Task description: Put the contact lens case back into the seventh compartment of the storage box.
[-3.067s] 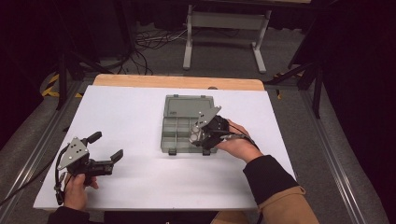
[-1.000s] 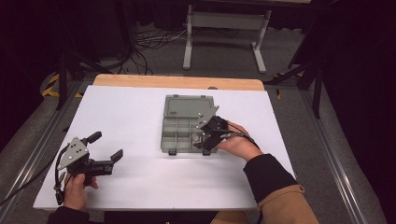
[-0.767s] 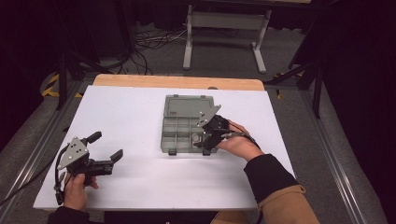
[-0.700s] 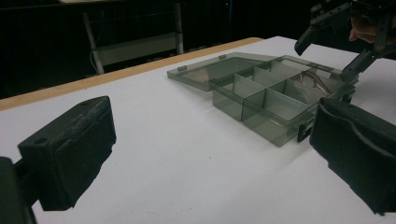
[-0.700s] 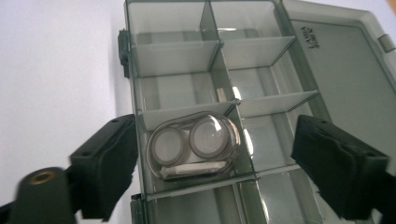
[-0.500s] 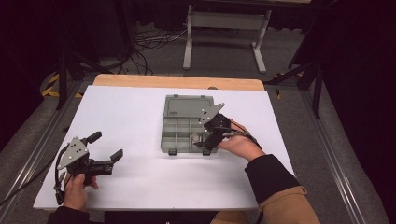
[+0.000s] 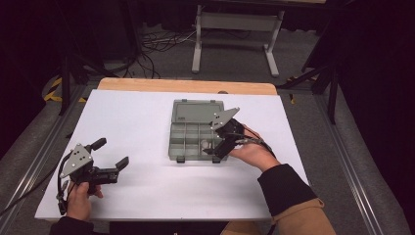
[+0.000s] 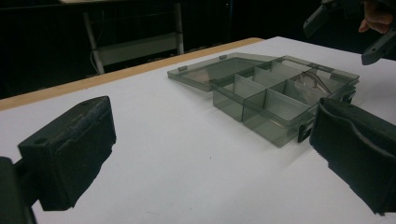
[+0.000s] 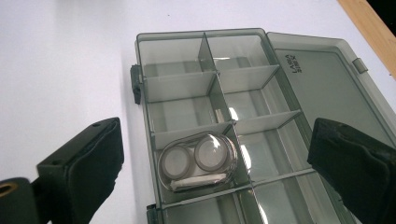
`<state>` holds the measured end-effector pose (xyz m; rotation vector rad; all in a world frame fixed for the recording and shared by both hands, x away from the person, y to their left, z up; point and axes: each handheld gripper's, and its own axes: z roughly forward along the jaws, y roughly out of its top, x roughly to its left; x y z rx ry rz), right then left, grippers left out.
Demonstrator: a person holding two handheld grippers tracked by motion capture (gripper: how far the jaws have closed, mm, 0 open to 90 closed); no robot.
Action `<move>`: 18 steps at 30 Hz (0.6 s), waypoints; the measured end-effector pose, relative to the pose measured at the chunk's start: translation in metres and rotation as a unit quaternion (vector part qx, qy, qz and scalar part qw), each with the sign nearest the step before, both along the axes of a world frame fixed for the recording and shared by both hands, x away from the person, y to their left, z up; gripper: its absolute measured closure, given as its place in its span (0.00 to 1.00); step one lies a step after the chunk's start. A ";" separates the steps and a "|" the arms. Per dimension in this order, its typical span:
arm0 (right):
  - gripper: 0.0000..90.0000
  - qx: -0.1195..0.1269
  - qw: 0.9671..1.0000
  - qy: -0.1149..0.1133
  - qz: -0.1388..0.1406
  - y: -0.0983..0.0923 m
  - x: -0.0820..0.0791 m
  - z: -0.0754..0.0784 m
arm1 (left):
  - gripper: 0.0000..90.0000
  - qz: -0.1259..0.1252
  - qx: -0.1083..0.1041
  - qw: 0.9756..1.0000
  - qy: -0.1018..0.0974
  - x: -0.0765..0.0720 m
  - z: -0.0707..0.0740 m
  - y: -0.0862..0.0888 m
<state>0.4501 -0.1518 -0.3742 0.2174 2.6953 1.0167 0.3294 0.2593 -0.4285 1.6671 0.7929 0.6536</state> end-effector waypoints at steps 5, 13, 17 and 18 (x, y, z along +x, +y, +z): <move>0.04 0.005 1.000 -0.009 -0.007 -0.001 -0.008 0.007 | 0.01 0.001 -0.001 1.000 0.001 0.000 0.000 0.000; 0.04 0.024 0.999 -0.017 -0.013 -0.007 -0.024 0.016 | 0.01 -0.001 0.000 1.000 -0.001 0.002 0.001 -0.002; 0.04 0.035 0.999 -0.022 -0.021 -0.013 -0.031 0.018 | 0.01 0.000 -0.002 1.000 -0.001 0.003 0.001 -0.003; 0.04 0.039 0.999 -0.023 -0.025 -0.015 -0.033 0.019 | 0.01 0.000 -0.002 1.000 -0.001 0.003 0.001 -0.003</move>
